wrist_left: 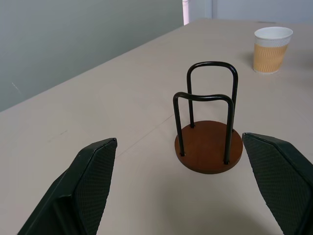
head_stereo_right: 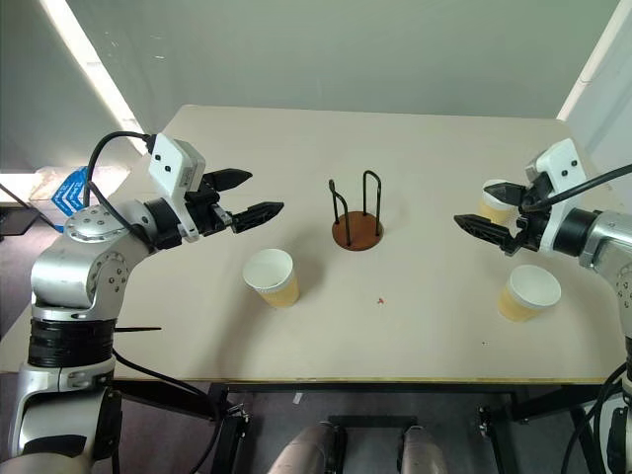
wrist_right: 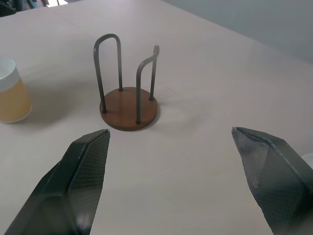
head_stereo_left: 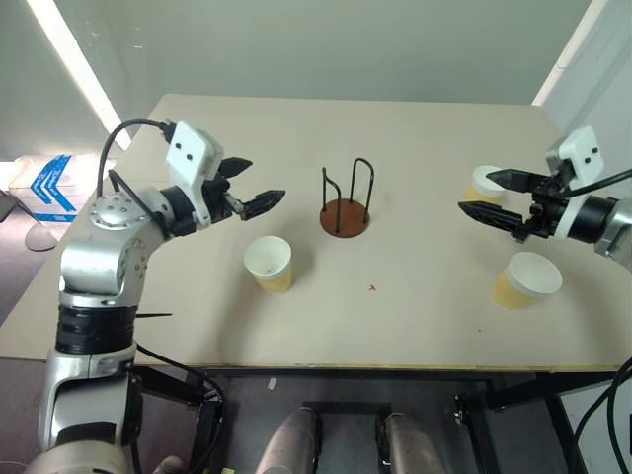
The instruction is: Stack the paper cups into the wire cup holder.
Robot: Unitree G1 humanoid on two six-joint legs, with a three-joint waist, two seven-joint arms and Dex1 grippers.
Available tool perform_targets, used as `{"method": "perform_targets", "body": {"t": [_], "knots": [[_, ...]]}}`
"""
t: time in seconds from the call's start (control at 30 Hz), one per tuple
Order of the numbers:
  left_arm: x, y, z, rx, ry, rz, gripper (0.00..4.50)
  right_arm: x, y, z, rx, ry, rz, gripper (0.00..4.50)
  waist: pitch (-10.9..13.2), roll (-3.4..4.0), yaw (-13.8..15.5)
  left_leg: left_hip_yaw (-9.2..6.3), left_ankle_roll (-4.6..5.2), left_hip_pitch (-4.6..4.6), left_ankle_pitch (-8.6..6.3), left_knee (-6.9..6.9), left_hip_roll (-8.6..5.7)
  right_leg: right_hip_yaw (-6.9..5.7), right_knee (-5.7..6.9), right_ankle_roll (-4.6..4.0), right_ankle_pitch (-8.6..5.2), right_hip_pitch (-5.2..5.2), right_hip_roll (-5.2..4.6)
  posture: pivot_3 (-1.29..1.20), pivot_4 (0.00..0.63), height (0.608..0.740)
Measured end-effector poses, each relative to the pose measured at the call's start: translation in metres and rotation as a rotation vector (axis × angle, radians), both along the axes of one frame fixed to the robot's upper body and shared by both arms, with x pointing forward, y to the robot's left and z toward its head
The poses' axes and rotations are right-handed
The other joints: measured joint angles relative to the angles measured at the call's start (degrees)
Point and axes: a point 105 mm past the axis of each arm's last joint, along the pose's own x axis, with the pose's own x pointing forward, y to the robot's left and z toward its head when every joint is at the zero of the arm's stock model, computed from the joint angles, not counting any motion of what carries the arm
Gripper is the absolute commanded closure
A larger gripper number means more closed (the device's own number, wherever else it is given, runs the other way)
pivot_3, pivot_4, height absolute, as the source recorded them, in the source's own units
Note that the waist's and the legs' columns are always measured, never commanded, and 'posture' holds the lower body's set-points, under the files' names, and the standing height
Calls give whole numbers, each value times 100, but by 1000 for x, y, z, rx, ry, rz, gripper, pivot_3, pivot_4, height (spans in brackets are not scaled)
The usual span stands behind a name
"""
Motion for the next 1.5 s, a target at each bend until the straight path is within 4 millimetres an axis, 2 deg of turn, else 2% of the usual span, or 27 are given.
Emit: {"method": "perform_targets", "body": {"t": [0.7,0.9,1.07,1.3,1.5], "knots": [[-1,-2,-4,-7,11,2,0,1,1,0,-6,-15,3,301,0,0,0,0,3,2,3,1,0,0,6,-1,2,0,0,0,150,740],[0,-21,-4,-34,11,-53,0,-4,1,4,-29,-26,7,301,0,-1,6,0,3,3,3,3,0,-1,8,-1,4,2,-1,0,150,740],[7,-30,-8,-31,43,-85,0,-12,2,-3,-39,-4,12,301,0,0,9,1,11,4,8,4,0,-1,11,0,4,4,-1,0,150,740],[21,-56,-33,-12,171,-122,0,-21,-5,0,-43,-17,-18,301,0,-1,18,3,24,5,9,7,-3,1,7,6,12,9,-4,0,150,740],[31,-77,-45,7,227,-137,0,-26,0,2,-28,-7,-8,301,1,-1,16,4,54,3,10,6,-3,3,4,20,21,9,-4,0,150,740]]}}
